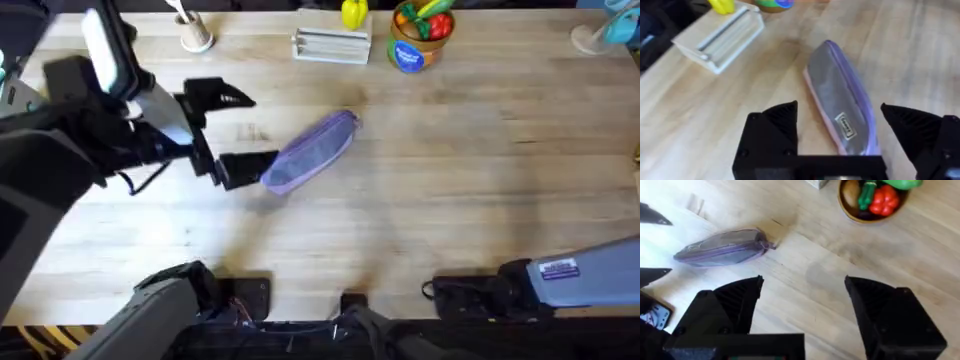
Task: Unzip the bag, pick up the pens from the table one at a time and place them inside, then zip the bag closed.
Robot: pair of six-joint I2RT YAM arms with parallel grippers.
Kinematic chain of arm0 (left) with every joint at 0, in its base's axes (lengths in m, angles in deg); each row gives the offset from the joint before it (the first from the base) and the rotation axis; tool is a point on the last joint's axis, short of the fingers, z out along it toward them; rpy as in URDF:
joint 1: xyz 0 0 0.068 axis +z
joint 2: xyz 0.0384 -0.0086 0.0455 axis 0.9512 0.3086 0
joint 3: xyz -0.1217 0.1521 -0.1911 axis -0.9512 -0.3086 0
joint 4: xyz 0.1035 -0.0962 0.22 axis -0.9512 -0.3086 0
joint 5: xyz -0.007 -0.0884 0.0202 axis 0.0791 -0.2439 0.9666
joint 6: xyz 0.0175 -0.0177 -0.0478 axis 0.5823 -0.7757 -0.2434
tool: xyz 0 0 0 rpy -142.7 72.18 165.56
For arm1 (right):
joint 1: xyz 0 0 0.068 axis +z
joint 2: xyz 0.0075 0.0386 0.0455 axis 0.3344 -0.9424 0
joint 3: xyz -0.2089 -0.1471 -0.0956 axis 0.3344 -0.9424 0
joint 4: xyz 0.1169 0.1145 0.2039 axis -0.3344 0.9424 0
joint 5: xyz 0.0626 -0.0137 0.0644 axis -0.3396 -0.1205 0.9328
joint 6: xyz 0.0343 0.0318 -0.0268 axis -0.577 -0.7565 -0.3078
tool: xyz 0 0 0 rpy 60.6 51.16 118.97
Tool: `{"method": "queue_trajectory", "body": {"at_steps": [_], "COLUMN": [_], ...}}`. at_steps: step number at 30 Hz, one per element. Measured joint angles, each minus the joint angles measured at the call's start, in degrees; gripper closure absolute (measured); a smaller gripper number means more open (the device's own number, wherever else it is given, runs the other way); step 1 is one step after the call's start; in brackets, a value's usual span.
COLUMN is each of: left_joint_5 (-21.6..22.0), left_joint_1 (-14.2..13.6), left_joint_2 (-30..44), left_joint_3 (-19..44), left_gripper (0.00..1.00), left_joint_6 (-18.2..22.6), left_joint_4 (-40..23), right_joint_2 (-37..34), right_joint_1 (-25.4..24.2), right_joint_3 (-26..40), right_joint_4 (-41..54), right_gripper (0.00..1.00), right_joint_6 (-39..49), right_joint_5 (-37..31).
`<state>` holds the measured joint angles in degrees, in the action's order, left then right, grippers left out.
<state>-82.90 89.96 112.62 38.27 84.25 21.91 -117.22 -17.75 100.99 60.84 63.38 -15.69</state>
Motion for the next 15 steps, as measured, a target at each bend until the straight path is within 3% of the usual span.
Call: {"method": "queue_trajectory", "body": {"at_steps": [4, 7, 11, 15], "left_joint_5": [6.57, 10.98, 16.17, 21.64], "left_joint_1": [0.0, 0.0, 0.0, 0.0], "left_joint_2": [-3.88, -5.27, -5.59, -5.57], "left_joint_3": [11.5, 19.95, 29.94, 38.99], "left_gripper": [0.007, 0.008, 0.007, 0.008], "left_joint_6": [-10.42, -19.22, -27.79, -33.1], "left_joint_4": [-0.17, -2.73, -12.03, -25.41], "right_joint_2": [5.04, 10.03, 17.02, 23.84], "right_joint_1": [-4.29, -5.22, -5.25, -5.25], "right_joint_3": [-0.86, -5.3, -15.36, -25.91], "right_joint_4": [1.2, -0.48, -5.28, -9.61], "right_gripper": [0.009, 0.009, 0.009, 0.009], "right_joint_6": [0.1, 0.23, -0.04, -1.7], "right_joint_5": [-0.22, -0.21, -0.22, -0.22]}}
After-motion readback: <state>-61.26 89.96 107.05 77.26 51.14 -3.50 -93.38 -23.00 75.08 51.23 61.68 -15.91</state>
